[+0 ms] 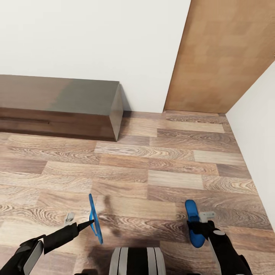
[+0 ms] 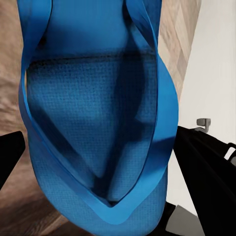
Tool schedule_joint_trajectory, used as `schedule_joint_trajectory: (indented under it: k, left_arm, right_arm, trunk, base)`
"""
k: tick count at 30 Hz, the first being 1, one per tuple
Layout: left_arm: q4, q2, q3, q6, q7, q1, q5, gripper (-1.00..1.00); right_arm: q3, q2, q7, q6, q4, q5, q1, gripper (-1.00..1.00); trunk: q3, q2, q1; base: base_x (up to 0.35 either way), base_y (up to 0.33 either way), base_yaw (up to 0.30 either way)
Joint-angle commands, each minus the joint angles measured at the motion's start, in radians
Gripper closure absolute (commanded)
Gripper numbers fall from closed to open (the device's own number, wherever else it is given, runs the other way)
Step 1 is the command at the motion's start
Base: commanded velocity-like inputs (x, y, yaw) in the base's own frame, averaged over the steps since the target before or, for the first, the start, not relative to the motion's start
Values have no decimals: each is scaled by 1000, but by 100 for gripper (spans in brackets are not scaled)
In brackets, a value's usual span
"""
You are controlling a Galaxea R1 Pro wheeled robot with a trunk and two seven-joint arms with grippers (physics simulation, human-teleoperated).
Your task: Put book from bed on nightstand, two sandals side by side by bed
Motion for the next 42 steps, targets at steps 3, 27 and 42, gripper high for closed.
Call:
schedule_joint_trajectory:
  k: [3,27,42]
  left_arm:
    - [0,0,0,9,-2,0,4,100]
    - [3,-1,-3,7,11,-1,1,100]
    - [57,-55,-38,-130,158,4,-90,100]
  right_arm:
    - [-4,1,12,6,-4,10,0,100]
    - [-8,-3,60,24,-151,-44,1,100]
    - [-12,-153,460,270,-80,-302,6,100]
  trunk:
    - [11,1,-1]
    - [104,6,-12]
    - [162,10,-19]
  base:
    - [0,0,0]
    - [0,0,0]
    - [0,0,0]
